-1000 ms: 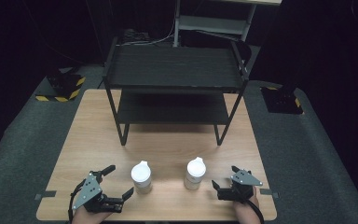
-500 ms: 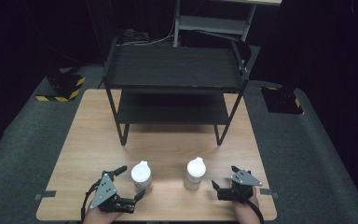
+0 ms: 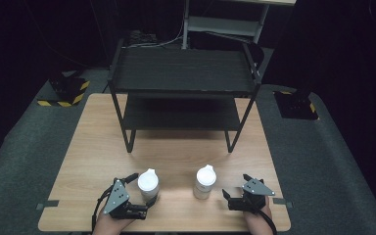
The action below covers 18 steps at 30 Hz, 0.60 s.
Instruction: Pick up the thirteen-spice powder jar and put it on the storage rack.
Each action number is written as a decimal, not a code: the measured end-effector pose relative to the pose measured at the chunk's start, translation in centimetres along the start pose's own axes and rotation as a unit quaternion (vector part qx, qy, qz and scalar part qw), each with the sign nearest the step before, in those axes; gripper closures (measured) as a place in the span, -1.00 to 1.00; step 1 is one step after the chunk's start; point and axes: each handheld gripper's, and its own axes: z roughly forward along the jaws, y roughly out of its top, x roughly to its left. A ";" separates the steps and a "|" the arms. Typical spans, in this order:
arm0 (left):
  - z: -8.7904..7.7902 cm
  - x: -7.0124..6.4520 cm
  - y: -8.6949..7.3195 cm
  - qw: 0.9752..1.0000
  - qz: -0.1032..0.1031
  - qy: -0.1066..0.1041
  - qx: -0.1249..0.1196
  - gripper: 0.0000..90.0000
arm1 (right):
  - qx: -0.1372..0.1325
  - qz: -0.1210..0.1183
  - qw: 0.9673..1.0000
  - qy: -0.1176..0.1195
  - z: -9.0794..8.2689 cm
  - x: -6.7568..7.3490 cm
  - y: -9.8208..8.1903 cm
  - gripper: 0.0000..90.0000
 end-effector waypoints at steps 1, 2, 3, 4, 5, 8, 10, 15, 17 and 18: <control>0.1 0.0 -0.1 1.000 -0.001 0.001 0.003 -0.88 | 0.000 0.000 1.000 0.000 0.0 0.0 0.0 -1.00; 0.2 0.1 -0.1 1.000 -0.004 0.000 0.004 -0.86 | 0.000 0.000 1.000 0.000 0.0 0.0 0.0 -1.00; 0.3 0.2 -0.2 1.000 -0.005 0.000 0.004 -0.84 | 0.000 0.000 1.000 0.000 0.0 0.0 0.0 -1.00; 0.3 0.2 -0.3 1.000 -0.006 -0.001 0.005 -0.82 | 0.000 0.000 1.000 0.001 0.0 0.0 0.0 -1.00; 0.4 0.3 -0.4 1.000 -0.007 -0.002 0.005 -0.77 | 0.001 0.000 1.000 0.001 0.0 0.0 0.0 -1.00; 0.6 0.5 -0.7 1.000 -0.008 -0.003 0.005 -0.69 | 0.001 -0.001 1.000 0.002 0.0 -0.1 0.1 -1.00; 0.6 0.5 -0.8 1.000 -0.008 -0.003 0.005 -0.64 | 0.002 -0.001 1.000 0.003 0.0 -0.1 0.1 -1.00; 0.8 0.3 -0.9 1.000 0.000 -0.004 0.006 -0.49 | 0.001 -0.001 1.000 0.005 0.0 -0.2 0.0 -1.00; 0.8 0.3 -1.0 1.000 0.003 -0.006 0.006 -0.44 | 0.001 -0.001 1.000 0.005 0.0 -0.2 0.0 -1.00; 0.8 0.3 -1.0 1.000 0.003 -0.006 0.006 -0.40 | 0.001 -0.001 1.000 0.005 0.0 -0.2 0.0 -1.00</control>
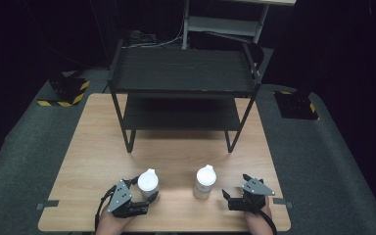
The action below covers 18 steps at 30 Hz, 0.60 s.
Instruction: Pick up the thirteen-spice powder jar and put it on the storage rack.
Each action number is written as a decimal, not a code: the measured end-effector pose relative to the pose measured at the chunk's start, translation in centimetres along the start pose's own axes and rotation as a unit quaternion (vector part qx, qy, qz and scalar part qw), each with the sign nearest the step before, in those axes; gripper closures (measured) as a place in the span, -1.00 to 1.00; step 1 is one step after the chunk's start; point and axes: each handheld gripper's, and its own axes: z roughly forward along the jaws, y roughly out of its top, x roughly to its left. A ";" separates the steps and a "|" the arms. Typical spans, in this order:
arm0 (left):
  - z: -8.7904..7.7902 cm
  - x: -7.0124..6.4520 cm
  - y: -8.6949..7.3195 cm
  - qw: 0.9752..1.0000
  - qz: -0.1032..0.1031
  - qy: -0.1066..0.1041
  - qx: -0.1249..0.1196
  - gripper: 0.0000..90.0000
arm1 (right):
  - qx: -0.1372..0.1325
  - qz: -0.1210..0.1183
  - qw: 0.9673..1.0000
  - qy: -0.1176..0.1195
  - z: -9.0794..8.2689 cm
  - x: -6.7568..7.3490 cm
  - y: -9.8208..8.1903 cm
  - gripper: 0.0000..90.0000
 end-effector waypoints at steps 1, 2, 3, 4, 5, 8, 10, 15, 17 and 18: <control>0.0 -0.1 -0.1 1.000 0.001 -0.001 -0.001 -0.37 | 0.000 -0.001 1.000 0.001 0.0 0.0 0.0 -0.99; 0.0 -0.1 -0.1 1.000 0.001 -0.001 -0.001 -0.35 | 0.000 -0.001 1.000 0.001 0.0 0.0 0.0 -0.99; 0.1 -0.1 -0.1 1.000 0.001 0.000 -0.001 -0.35 | 0.000 -0.001 1.000 0.001 0.0 0.0 0.0 -1.00; 0.1 -0.1 -0.2 1.000 -0.002 0.000 -0.003 -0.34 | 0.001 -0.002 1.000 0.002 0.0 0.0 0.1 -0.99; 0.1 -0.1 -0.2 1.000 -0.003 -0.001 -0.003 -0.34 | 0.001 -0.002 1.000 0.002 0.0 0.0 0.1 -0.99; 0.1 -0.2 -0.2 1.000 -0.004 0.000 -0.004 -0.34 | 0.001 -0.002 1.000 0.002 0.0 0.0 0.0 -0.99; 0.1 -0.1 -0.3 1.000 -0.007 -0.001 -0.006 -0.33 | -0.001 -0.002 1.000 0.001 0.0 0.0 0.0 -0.99; 0.1 -0.2 -0.3 1.000 -0.013 0.001 -0.007 -0.33 | -0.001 -0.003 1.000 0.003 0.0 0.0 0.0 -0.99; 0.1 -0.2 -0.2 1.000 -0.012 0.001 -0.005 -0.33 | 0.000 -0.003 1.000 0.004 0.0 -0.1 0.0 -0.99; 0.1 -0.2 -0.1 1.000 -0.012 0.000 -0.004 -0.32 | 0.000 -0.003 1.000 0.004 0.0 -0.1 0.0 -0.99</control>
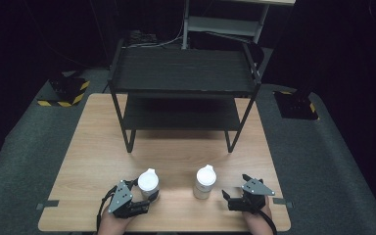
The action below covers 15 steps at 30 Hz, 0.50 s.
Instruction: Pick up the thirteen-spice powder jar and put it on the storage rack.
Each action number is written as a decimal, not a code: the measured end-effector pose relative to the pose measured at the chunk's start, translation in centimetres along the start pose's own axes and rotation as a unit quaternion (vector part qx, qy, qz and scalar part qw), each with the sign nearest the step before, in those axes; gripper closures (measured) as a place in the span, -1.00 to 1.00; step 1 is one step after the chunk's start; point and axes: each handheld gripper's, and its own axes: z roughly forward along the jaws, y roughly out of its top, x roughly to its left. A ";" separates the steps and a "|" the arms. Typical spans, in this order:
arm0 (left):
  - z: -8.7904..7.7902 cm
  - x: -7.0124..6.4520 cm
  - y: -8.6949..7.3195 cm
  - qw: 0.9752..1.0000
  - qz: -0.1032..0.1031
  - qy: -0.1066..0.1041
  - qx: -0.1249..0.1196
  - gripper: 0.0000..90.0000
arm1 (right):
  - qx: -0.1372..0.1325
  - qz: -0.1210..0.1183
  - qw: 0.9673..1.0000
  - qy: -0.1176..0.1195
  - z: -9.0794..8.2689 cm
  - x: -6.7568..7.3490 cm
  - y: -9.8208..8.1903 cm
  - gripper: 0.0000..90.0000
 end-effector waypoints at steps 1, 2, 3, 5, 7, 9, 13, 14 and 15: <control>0.0 0.0 0.0 1.000 0.000 0.000 0.000 -0.32 | 0.000 0.000 1.000 0.000 0.0 0.0 0.0 -0.99; 0.0 0.0 0.0 1.000 -0.001 0.000 -0.001 -0.32 | -0.001 -0.001 1.000 0.000 0.0 0.0 0.0 -0.99; 0.0 0.0 0.0 1.000 -0.003 0.000 -0.002 -0.32 | -0.001 -0.001 1.000 0.000 0.0 0.0 0.0 -0.99; -0.2 0.1 0.0 1.000 -0.005 0.001 -0.008 -0.32 | -0.003 0.000 1.000 0.000 -0.1 0.0 -0.1 -0.99; -0.4 0.2 0.2 1.000 -0.005 0.000 -0.011 -0.32 | -0.003 0.000 1.000 0.000 -0.1 0.0 -0.1 -0.99; -0.5 0.2 0.3 1.000 -0.008 -0.001 -0.013 -0.32 | -0.003 0.000 1.000 0.000 -0.1 0.0 -0.1 -0.99; -0.8 0.3 1.0 1.000 -0.004 0.000 -0.009 -0.32 | -0.003 0.001 1.000 0.000 -0.1 0.0 -0.1 -0.99; -1.0 0.3 1.4 1.000 -0.002 0.000 -0.007 -0.32 | -0.004 0.002 1.000 0.000 -0.1 -0.1 -0.2 -0.99; -1.1 0.4 1.6 1.000 -0.001 0.000 -0.007 -0.32 | -0.004 0.003 1.000 0.000 -0.1 -0.1 -0.2 -0.99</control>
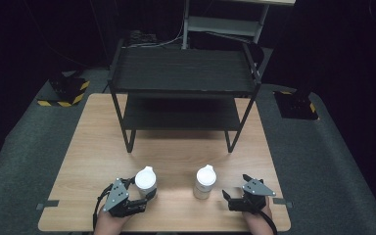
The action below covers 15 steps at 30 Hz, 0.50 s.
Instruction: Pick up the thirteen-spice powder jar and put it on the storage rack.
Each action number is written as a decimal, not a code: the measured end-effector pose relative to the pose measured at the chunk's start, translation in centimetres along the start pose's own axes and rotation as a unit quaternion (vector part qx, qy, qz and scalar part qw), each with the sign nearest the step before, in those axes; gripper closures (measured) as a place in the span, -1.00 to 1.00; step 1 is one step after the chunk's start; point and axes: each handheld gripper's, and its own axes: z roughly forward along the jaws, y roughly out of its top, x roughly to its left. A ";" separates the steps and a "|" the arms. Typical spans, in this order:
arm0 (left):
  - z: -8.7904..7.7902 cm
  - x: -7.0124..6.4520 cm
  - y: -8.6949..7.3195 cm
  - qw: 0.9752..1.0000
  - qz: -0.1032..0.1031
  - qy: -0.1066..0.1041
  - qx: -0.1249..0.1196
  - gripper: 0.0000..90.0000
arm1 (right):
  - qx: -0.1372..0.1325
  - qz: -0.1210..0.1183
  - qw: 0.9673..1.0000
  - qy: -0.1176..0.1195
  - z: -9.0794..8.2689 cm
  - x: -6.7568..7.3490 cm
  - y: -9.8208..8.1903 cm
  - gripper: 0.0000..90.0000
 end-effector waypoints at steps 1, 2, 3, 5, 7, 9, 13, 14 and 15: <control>0.0 0.0 0.0 1.000 0.000 0.000 0.000 -0.32 | -0.001 0.001 1.000 0.000 0.0 0.0 0.0 -0.99; -0.1 0.0 0.1 1.000 -0.001 0.000 -0.002 -0.32 | -0.001 0.002 1.000 0.000 0.0 0.0 0.0 -0.99; -0.2 0.1 0.6 1.000 -0.006 -0.001 -0.008 -0.32 | -0.001 0.003 1.000 0.000 0.0 0.0 -0.1 -0.99; -0.4 0.3 1.1 1.000 -0.010 -0.004 -0.017 -0.32 | -0.002 0.004 1.000 0.001 -0.1 -0.1 -0.1 -0.99; -0.5 0.4 1.7 1.000 -0.010 -0.005 -0.023 -0.32 | -0.002 0.004 1.000 0.000 -0.1 -0.1 -0.1 -0.99; -0.5 0.5 2.2 1.000 -0.009 -0.005 -0.028 -0.32 | -0.002 0.004 1.000 0.001 -0.1 -0.1 -0.1 -0.99; -0.7 0.9 3.8 0.999 -0.005 -0.003 -0.037 -0.32 | -0.003 0.004 1.000 0.001 -0.1 -0.1 -0.1 -0.99; -0.7 0.9 4.1 0.999 -0.002 -0.002 -0.038 -0.32 | -0.004 0.005 1.000 0.001 -0.1 -0.1 -0.2 -0.99; -0.7 1.0 4.6 0.999 -0.002 -0.001 -0.040 -0.32 | -0.005 0.006 1.000 0.002 -0.1 -0.1 -0.2 -0.99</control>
